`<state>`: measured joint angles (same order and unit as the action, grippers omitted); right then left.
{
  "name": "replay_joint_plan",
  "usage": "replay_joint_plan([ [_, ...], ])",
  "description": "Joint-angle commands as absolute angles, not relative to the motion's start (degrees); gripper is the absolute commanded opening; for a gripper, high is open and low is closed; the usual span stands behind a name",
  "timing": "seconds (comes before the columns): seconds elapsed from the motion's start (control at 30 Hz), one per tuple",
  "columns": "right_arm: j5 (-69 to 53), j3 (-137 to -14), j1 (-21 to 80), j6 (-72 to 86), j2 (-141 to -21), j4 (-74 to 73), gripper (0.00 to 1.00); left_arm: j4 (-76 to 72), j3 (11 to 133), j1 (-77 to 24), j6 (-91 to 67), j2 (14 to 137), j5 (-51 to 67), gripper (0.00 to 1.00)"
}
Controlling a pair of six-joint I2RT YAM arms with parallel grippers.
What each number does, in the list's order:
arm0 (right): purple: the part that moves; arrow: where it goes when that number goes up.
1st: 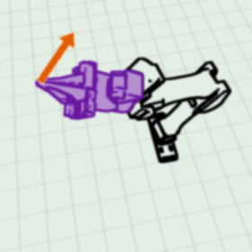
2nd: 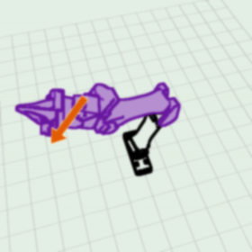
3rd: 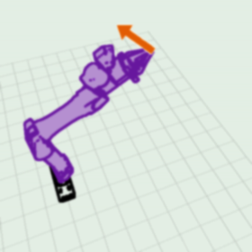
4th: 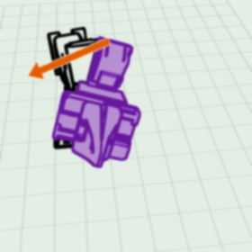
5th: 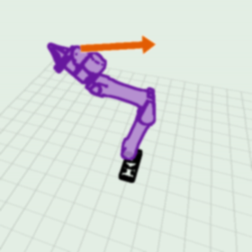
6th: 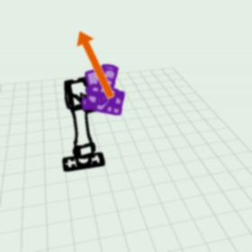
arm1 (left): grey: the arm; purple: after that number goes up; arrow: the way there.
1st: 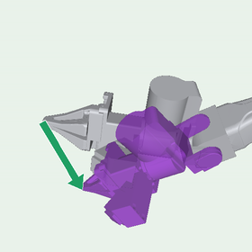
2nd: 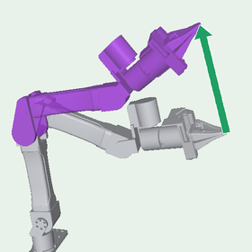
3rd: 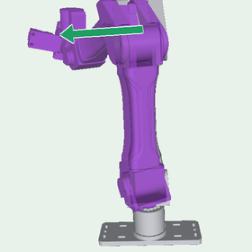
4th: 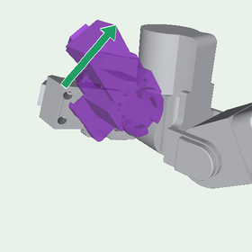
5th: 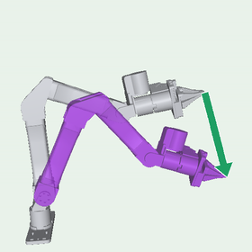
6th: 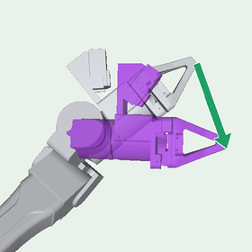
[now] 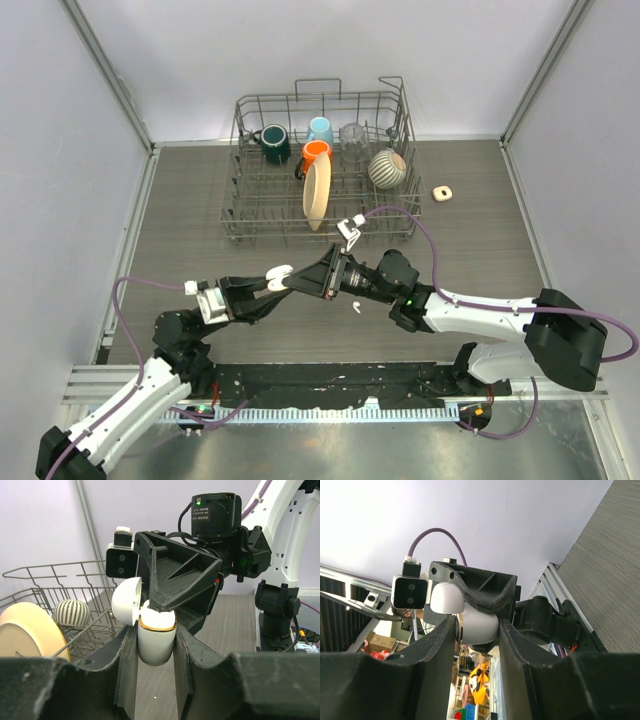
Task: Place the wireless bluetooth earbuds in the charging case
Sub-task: Open the charging case.
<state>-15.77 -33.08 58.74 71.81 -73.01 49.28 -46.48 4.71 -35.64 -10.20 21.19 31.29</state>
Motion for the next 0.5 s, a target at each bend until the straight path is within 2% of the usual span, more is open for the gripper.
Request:
replay_joint_plan([
  [0.0,-15.4,-32.5,58.9,71.7,-72.9,53.0,0.02,-49.5,5.9,-35.7,-10.2,21.8,30.5,0.00],
  [0.03,-15.2,-32.3,58.9,71.7,-72.9,53.2,0.06,-49.8,6.0,-35.7,-10.2,21.8,30.4,0.00],
  [0.13,-14.6,-31.6,58.9,71.5,-72.3,53.0,0.33,-50.1,5.7,-35.7,-10.1,21.7,30.1,0.00],
  [0.17,-14.3,-31.5,58.8,71.3,-72.1,52.8,0.51,-50.3,5.6,-35.7,-9.9,21.7,29.7,0.00],
  [0.27,-12.0,-31.2,58.4,68.5,-68.8,48.4,0.69,-50.3,4.8,-35.7,-9.6,21.0,28.7,0.00],
  [0.33,-9.9,-31.5,58.1,64.7,-64.8,42.2,0.74,-49.3,4.5,-35.7,-9.1,20.0,28.0,0.00],
  [0.47,-3.5,-33.5,57.8,55.7,-56.4,26.8,0.76,-46.6,4.2,-35.7,-7.9,17.8,26.4,0.00],
])
